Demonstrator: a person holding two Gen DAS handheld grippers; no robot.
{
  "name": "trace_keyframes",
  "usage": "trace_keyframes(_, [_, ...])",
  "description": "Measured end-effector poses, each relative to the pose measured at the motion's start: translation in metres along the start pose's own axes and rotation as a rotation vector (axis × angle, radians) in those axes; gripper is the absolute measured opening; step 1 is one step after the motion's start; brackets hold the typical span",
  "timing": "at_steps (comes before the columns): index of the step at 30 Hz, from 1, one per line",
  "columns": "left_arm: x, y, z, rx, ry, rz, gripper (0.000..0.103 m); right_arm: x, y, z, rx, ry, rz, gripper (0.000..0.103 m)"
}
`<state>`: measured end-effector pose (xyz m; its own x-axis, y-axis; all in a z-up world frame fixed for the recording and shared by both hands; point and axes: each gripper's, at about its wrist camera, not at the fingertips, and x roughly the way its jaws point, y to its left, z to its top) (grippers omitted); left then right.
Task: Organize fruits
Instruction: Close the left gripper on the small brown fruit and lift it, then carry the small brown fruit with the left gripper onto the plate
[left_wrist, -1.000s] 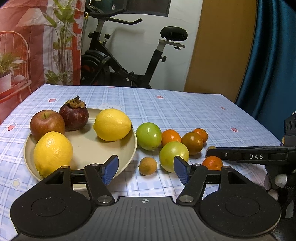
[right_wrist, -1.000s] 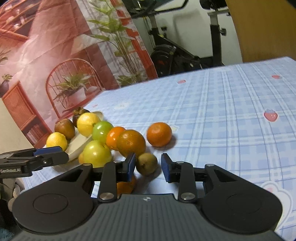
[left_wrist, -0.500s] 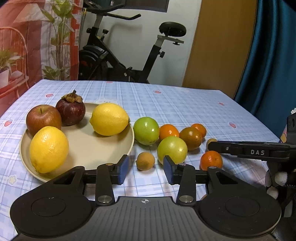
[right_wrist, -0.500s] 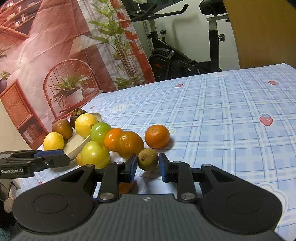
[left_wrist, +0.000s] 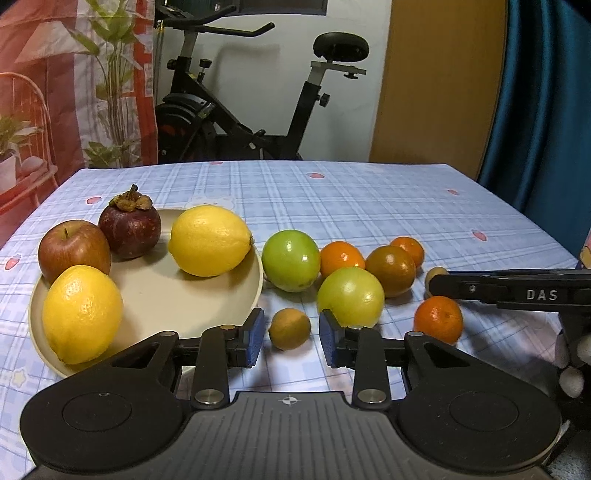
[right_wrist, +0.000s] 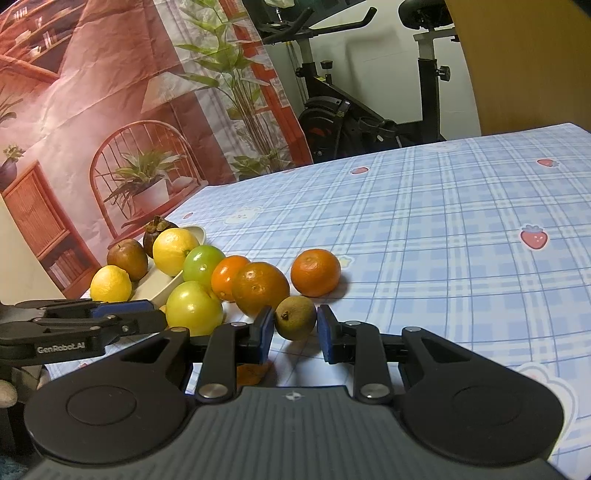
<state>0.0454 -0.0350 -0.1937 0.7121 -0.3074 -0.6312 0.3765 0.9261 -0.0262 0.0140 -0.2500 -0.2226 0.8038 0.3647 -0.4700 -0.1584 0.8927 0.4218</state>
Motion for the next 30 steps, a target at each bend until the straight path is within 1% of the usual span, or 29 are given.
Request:
trace_keyframes(4, [0.008, -0.004, -0.001, 0.029, 0.026, 0.024, 0.033, 0.0, 0.0, 0.0, 0.002, 0.0, 0.001, 0.028])
trace_keyframes(6, [0.012, -0.004, -0.002, 0.027, 0.039, 0.02, 0.029, 0.0, 0.0, 0.0, 0.003, 0.0, 0.002, 0.028])
trace_keyframes(13, [0.004, -0.004, -0.001, 0.025, 0.002, 0.01, 0.028, 0.0, 0.0, 0.0, 0.004, 0.0, 0.001, 0.028])
trace_keyframes(20, [-0.012, 0.003, 0.002, -0.007, -0.041, 0.011, 0.028, 0.0, 0.0, 0.0, 0.007, -0.002, -0.002, 0.028])
trace_keyframes(23, [-0.025, 0.008, 0.005, -0.021, -0.069, 0.037, 0.028, -0.001, 0.001, 0.0, 0.005, -0.009, -0.006, 0.028])
trace_keyframes(27, [-0.04, 0.021, 0.01, -0.074, -0.099, 0.087, 0.028, -0.003, 0.002, -0.001, -0.009, -0.025, -0.018, 0.028])
trace_keyframes(30, [-0.041, 0.03, 0.012, -0.107, -0.085, 0.137, 0.028, -0.005, 0.007, 0.001, -0.016, -0.03, -0.031, 0.028])
